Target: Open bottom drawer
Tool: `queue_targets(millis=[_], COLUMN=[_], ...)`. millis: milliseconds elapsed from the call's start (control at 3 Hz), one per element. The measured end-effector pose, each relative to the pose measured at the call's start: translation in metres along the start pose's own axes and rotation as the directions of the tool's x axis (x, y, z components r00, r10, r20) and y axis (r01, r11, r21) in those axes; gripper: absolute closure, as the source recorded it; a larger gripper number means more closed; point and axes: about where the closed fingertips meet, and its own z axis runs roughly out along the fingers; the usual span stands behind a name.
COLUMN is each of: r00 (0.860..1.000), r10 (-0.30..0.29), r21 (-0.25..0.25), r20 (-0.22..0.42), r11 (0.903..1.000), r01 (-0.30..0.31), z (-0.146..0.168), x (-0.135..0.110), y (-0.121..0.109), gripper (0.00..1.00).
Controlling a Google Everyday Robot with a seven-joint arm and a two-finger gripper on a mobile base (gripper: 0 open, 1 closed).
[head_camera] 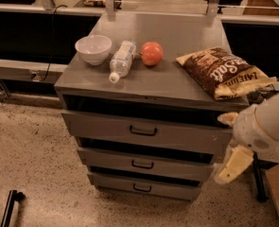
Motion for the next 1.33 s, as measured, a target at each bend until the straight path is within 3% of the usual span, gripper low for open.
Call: queue_targets(millis=[333, 667, 1000, 1333], r00=[0.987, 0.987, 0.975, 0.922], r10=[0.082, 0.082, 0.105, 0.176], r21=[0.021, 0.020, -0.093, -0.252], r20=[0.136, 0.135, 0.193, 0.344], r11=[0.9961, 0.9962, 0.9917, 0.9636], r01=[-0.086, -0.085, -0.089, -0.090], z=[0.020, 0.021, 0.053, 0.127], x=[0.051, 0.050, 0.050, 0.037], y=[0.017, 0.017, 0.027, 0.069], gripper=[0.00, 0.00, 0.00, 0.00])
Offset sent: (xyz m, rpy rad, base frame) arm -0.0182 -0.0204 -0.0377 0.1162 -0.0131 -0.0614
